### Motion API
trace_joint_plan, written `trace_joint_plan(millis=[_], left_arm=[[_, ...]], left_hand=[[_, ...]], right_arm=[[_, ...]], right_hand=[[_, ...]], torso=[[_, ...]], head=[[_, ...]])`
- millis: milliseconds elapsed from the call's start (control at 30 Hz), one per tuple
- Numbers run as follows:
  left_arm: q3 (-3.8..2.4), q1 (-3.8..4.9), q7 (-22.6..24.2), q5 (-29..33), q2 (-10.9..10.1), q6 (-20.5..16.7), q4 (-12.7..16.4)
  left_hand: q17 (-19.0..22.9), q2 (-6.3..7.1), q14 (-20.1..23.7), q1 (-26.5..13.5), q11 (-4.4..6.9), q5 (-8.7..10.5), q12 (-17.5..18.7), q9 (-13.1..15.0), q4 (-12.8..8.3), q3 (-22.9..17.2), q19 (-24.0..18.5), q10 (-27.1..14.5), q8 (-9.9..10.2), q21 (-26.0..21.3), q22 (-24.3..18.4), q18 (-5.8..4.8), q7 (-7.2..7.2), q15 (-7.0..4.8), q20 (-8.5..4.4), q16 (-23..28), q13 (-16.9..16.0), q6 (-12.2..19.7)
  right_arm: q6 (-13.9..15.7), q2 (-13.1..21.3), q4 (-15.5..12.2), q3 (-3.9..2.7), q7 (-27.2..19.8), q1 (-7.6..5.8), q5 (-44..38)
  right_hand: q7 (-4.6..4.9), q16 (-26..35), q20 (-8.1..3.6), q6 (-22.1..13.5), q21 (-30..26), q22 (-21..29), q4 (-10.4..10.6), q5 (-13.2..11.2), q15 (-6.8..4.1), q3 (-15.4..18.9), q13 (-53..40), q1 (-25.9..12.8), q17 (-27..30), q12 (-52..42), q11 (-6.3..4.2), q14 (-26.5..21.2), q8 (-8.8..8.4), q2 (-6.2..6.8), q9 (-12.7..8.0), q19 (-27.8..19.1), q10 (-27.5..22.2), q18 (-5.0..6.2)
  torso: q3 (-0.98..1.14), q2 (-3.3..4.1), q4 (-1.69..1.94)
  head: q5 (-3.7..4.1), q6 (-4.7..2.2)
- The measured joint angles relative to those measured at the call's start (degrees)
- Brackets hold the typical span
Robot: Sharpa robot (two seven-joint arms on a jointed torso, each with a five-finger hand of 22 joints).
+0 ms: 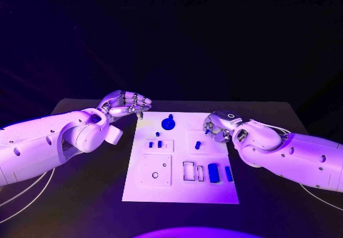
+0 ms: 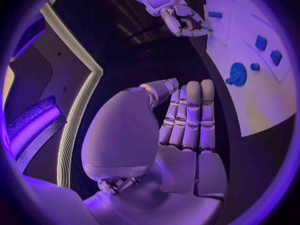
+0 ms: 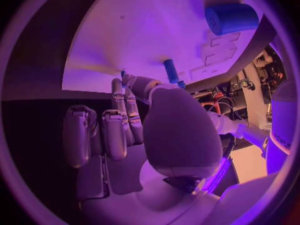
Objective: Assemble the parts on the task board
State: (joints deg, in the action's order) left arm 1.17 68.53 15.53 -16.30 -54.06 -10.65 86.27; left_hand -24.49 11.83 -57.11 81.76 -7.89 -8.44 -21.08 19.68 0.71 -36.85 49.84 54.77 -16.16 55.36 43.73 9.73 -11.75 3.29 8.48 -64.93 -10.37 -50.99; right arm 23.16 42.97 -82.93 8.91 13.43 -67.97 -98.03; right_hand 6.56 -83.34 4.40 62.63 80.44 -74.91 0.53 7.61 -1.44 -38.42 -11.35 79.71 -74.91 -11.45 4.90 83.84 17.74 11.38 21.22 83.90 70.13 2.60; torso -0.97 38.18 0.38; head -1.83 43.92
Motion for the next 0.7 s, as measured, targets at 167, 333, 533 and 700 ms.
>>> trace_joint_plan(millis=[167,333,533,700], left_arm=[[0.0,0.0,-0.05,0.02,0.0,0.03,-0.14],[0.0,0.0,-0.1,0.03,-0.04,0.08,-0.24],[0.0,0.0,-0.13,0.04,0.04,0.13,-0.33],[0.0,0.0,-0.14,0.05,0.28,0.18,-0.5]], left_hand=[[0.03,0.0,0.2,0.0,-0.21,0.0,0.0,0.0,-0.17,0.17,-0.21,-0.21,0.0,0.0,0.0,0.0,0.0,0.2,0.21,0.18,0.08,0.0],[0.05,0.0,0.33,0.0,-0.2,0.0,0.0,-0.05,-0.17,0.17,-0.21,-0.62,0.0,-0.18,0.0,0.0,-0.02,0.33,0.21,0.22,0.14,0.41],[0.05,0.0,0.41,0.0,-0.4,0.0,0.0,-0.05,-0.17,0.17,-0.21,-0.82,0.0,-0.21,-0.01,-0.01,-0.02,0.41,0.21,0.22,0.14,0.41],[0.05,0.0,0.41,0.0,-0.4,0.0,0.0,-0.05,-0.16,0.17,-0.21,-0.82,0.0,-0.21,-0.01,0.0,-0.02,0.41,0.22,0.22,0.13,0.42]], right_arm=[[0.57,1.45,-1.92,-0.15,-0.03,-0.58,0.6],[1.05,3.42,-5.48,-0.39,-0.04,-1.19,1.55],[1.61,3.94,-10.63,-0.56,-0.09,-1.45,2.63],[1.79,2.33,-13.06,-0.59,-0.32,-1.5,3.49]], right_hand=[[0.0,0.0,0.0,0.0,0.26,0.0,-0.16,-0.01,0.0,-0.16,0.0,-0.03,0.0,0.07,-0.01,0.0,0.0,-0.02,0.06,0.0,0.0,0.0],[0.0,0.0,0.0,0.0,0.25,0.0,-0.2,-0.18,0.01,-0.13,0.0,-0.26,0.0,0.09,-0.2,0.01,-0.01,-0.25,0.06,0.0,0.21,0.0],[0.0,0.0,0.0,-0.01,0.24,0.01,-0.23,-0.22,0.01,-0.09,0.01,-0.31,0.01,0.1,-0.2,0.01,-0.02,-0.3,0.04,0.0,0.21,0.0],[-0.01,0.0,0.0,-0.01,0.23,0.01,-0.23,-0.23,0.01,-0.09,0.01,-0.32,0.01,0.2,-0.2,0.01,-0.03,-0.3,0.05,0.0,0.21,0.0]], torso=[[0.01,0.01,-0.01],[0.01,0.01,-0.05],[0.0,-0.03,-0.08],[0.0,-0.04,-0.04]], head=[[0.0,0.05],[-0.09,-0.01],[-0.38,-0.13],[-0.7,-0.15]])
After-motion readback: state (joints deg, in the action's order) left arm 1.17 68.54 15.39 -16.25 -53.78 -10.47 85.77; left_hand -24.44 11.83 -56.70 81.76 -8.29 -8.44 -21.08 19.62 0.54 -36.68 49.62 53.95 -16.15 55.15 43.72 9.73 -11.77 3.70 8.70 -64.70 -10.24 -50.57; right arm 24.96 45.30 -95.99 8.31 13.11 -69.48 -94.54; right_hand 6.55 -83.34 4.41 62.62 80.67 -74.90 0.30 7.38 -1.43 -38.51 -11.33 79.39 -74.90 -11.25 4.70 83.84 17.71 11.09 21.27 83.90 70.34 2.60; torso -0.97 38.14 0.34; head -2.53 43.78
